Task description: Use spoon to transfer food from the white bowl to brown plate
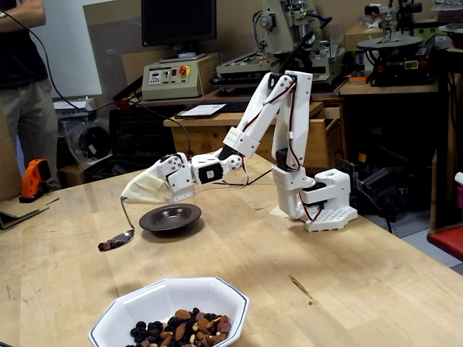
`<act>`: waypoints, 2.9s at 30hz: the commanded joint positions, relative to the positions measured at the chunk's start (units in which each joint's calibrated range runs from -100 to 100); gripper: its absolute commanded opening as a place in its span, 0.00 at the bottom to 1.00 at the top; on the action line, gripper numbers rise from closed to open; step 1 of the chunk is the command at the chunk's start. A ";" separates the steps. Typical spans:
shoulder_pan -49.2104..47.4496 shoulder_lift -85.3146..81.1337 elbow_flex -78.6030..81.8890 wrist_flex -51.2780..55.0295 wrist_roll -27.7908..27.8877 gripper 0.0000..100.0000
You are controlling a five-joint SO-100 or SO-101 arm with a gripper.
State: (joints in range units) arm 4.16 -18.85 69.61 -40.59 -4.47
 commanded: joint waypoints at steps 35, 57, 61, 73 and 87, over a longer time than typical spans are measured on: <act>12.80 -23.38 8.53 -0.92 0.10 0.04; 18.21 -24.92 15.25 -0.99 0.10 0.04; 19.32 -24.92 15.70 -0.99 0.10 0.04; 19.47 -28.26 15.87 -0.99 0.10 0.04; 19.47 -35.96 16.05 3.83 0.15 0.04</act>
State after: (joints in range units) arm 23.07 -52.86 86.53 -37.86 -4.37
